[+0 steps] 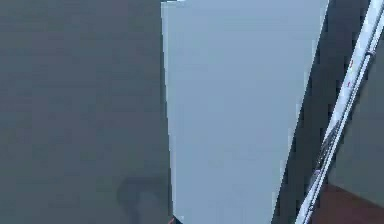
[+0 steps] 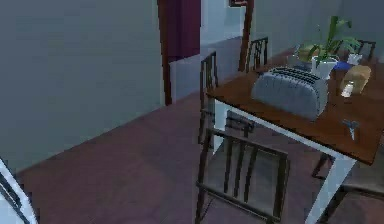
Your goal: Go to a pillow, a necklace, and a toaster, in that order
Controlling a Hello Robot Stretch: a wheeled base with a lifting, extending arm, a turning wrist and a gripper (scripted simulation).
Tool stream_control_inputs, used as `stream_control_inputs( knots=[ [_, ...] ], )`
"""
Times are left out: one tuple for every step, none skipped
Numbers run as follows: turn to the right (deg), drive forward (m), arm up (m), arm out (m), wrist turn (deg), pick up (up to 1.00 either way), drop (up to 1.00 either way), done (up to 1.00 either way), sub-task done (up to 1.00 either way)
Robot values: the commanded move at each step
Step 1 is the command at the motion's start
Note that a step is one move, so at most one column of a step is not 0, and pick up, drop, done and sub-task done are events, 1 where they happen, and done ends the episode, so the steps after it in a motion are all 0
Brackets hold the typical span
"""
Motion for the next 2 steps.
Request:
stream_control_inputs(
  knots=[
    [45.0, 0.00, 0.00, 0.00, 0.0, 0.00, 0.00, 0.00, 0.00],
    [9.0, 0.00, 0.00, 0.00, 0.0, 0.00, 0.00, 0.00, 0.00]
  ],
)
